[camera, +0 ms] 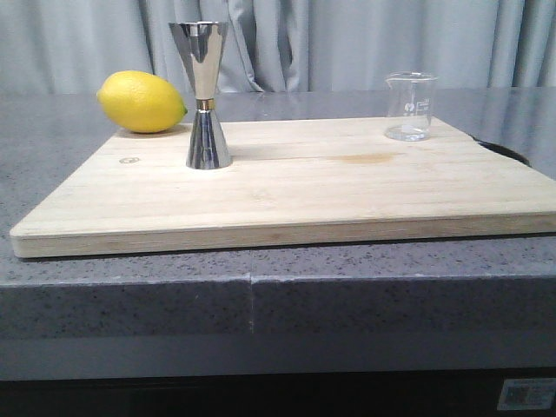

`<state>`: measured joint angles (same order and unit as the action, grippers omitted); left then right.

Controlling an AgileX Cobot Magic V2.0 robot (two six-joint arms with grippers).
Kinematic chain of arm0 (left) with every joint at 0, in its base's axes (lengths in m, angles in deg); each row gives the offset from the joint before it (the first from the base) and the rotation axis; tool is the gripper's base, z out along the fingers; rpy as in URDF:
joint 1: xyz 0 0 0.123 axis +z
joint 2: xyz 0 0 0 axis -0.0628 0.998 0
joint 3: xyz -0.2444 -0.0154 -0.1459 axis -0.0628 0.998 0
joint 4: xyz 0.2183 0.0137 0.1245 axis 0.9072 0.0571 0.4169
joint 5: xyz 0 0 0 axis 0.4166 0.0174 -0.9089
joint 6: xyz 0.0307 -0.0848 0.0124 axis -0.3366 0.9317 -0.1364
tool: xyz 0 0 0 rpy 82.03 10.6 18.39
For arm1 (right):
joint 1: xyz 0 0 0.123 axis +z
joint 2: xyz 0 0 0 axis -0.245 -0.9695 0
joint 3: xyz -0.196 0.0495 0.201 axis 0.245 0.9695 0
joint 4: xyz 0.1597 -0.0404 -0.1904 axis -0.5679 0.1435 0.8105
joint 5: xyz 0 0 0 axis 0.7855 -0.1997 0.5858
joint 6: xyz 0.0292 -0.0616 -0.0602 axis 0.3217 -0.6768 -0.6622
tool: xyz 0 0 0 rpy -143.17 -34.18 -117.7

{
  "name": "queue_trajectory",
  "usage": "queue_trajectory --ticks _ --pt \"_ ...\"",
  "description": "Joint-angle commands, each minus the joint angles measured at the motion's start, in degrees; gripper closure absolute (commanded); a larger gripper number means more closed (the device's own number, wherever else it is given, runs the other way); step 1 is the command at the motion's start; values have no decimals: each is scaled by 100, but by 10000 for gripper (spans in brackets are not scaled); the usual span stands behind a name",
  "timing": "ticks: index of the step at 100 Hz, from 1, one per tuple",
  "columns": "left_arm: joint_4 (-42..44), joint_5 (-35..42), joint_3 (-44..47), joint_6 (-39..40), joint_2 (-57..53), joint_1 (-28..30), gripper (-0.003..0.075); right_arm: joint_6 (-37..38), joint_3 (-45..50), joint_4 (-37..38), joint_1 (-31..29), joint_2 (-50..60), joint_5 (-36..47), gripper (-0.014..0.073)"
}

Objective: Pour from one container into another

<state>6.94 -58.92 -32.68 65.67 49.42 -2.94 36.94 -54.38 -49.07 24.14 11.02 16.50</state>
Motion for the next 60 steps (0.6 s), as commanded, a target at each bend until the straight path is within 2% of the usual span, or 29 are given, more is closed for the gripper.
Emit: queue_trajectory --ticks 1,11,23,36,49,54,60 --pt "-469 -242 -50 -119 55 -151 739 9 -143 155 -7 -13 361 666" --pt "-1078 -287 108 -600 55 -160 739 9 -143 155 -7 -13 361 665" --pt "-2268 -376 249 -1870 55 -235 739 9 -143 155 -7 -13 361 665" --pt "-4110 -763 272 -4090 55 -559 739 9 -143 155 -7 -13 361 666" --pt "-6761 -1430 272 -6830 55 -879 739 9 -143 155 -7 -13 361 666" --pt "-7239 -1682 282 -7364 55 -932 739 9 -143 155 -7 -13 361 665" --pt "-7253 -1788 306 -7363 55 -969 739 9 -143 155 -7 -13 361 666"
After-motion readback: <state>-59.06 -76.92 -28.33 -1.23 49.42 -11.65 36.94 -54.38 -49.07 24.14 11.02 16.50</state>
